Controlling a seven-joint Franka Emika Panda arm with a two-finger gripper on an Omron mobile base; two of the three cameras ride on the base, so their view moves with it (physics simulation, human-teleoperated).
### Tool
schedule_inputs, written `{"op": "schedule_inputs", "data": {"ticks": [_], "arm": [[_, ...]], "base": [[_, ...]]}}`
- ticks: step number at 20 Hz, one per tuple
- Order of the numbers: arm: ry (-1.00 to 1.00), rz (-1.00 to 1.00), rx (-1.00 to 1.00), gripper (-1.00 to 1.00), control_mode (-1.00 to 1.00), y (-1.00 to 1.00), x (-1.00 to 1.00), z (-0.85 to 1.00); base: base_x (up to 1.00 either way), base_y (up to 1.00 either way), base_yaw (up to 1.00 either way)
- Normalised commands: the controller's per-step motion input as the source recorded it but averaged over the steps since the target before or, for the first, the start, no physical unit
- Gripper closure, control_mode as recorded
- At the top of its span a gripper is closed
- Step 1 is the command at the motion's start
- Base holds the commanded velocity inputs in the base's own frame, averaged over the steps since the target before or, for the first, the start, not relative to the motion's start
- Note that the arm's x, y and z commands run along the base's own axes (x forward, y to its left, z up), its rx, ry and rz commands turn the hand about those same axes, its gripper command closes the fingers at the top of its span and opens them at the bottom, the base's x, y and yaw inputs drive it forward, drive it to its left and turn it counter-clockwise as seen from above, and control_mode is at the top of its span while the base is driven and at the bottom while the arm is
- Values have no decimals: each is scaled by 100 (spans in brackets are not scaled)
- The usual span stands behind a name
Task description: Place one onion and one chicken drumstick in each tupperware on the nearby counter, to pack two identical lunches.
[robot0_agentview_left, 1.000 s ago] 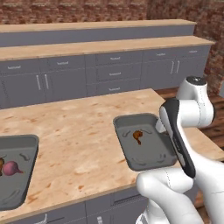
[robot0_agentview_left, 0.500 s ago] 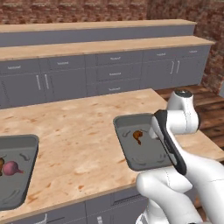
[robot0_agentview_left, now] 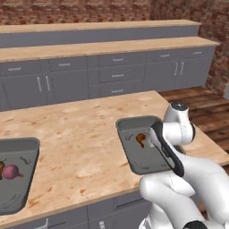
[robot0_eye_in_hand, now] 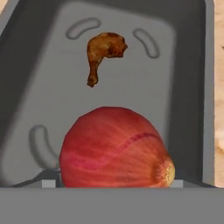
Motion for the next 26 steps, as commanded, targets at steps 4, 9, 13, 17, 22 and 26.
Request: {"op": "schedule_inputs", "data": {"ticks": [4,9,13,17,22,26], "arm": [[0,0,0,100,-100,0,34,-43],[0,0,0,100,-100,0,36,-38],[0,0,0,100,-100,0,40,-25],[0,0,0,100,-100,-1,52,-9],[0,0,0,-100,-100,0,36,-20],[0,0,0,-100,-100,-8,1,0]], "base": [[0,0,0],[0,0,0],[0,0,0],[0,0,0],[0,0,0],[0,0,0]]}}
